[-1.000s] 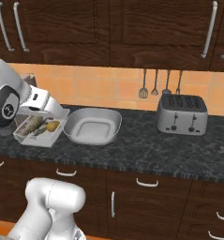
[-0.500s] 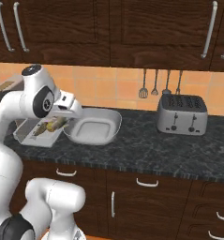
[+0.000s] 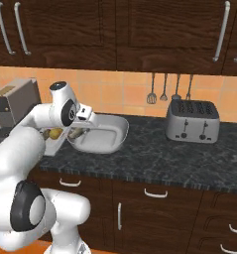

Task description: Place one potato and one fish in each tupperware on the nearby counter, to pack two identical lunches.

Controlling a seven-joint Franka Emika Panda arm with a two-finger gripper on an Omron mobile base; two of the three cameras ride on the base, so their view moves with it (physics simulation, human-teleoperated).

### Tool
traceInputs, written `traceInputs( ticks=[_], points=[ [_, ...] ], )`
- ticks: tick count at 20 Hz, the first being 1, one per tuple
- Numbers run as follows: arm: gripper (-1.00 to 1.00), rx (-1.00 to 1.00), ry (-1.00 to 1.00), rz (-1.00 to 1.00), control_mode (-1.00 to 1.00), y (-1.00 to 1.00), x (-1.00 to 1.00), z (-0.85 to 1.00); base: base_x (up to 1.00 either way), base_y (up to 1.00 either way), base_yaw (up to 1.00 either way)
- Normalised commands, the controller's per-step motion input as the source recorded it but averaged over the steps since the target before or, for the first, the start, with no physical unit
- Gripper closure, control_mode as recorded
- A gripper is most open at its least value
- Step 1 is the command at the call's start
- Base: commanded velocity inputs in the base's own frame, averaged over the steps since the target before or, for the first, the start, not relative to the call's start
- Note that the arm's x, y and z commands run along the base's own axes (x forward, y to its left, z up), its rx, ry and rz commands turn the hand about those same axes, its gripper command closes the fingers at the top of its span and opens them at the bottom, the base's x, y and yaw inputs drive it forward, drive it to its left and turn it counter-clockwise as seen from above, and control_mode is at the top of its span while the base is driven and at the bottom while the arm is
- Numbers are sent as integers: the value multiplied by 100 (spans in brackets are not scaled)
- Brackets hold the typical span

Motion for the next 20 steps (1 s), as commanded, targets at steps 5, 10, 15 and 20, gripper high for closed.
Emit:
traceInputs(
  ticks=[5, 10, 15, 20],
  points=[
    [100, 16, 0, 0, -100, -6, 99, -18, 0, 0, 0],
    [100, 13, -3, 4, -100, 0, 88, -11, 0, 0, 0],
    [-100, -2, -18, 1, -100, 6, 65, -38, 0, 0, 0],
    [-100, 2, -8, 0, -100, -4, 4, -23, 0, 0, 0]
  ],
)
